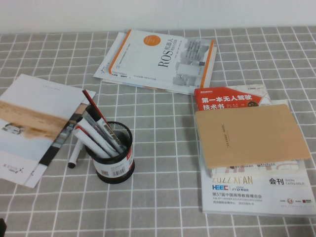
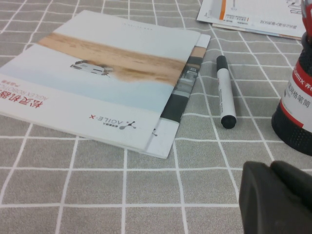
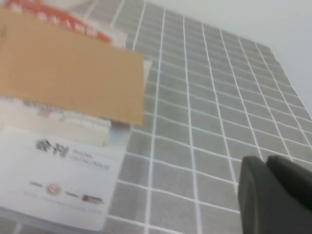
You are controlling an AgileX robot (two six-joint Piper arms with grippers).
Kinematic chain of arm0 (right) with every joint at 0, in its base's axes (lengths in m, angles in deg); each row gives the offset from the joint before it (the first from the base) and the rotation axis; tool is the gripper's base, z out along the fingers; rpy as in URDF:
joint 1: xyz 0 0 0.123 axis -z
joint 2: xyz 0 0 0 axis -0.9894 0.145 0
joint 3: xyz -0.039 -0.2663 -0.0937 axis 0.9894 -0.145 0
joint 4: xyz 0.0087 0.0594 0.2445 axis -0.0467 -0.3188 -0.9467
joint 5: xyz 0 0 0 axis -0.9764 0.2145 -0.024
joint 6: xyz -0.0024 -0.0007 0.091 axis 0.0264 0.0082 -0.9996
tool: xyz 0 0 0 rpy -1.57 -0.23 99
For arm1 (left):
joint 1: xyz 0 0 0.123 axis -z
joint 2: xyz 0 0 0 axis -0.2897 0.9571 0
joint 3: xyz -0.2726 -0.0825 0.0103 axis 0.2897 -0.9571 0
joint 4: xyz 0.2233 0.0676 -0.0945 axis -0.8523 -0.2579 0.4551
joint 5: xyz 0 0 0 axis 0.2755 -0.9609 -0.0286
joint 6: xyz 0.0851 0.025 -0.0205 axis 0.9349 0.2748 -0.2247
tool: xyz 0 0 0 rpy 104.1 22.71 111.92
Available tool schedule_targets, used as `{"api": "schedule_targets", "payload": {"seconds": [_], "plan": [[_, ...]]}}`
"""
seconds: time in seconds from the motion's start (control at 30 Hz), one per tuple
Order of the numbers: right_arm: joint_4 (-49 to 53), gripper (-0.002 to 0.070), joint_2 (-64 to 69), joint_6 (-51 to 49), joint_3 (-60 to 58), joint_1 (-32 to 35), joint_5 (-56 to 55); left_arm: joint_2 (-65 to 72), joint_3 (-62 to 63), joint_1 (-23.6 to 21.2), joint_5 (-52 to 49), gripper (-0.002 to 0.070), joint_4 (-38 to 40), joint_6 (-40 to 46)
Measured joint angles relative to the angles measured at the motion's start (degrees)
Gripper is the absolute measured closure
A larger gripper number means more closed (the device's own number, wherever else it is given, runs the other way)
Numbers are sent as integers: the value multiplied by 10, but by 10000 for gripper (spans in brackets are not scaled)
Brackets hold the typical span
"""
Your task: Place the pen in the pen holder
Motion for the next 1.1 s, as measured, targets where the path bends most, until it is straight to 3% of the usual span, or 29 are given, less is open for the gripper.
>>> {"api": "schedule_targets", "payload": {"seconds": [0.17,0.47,1.1], "plan": [[-47,688,-8,9,-3,1,16,0,0,0,0,678,0,0],[-24,689,-8,-103,-3,-4,50,0,0,0,0,677,0,0],[-23,689,-8,-113,-3,-6,53,0,0,0,0,677,0,0]]}}
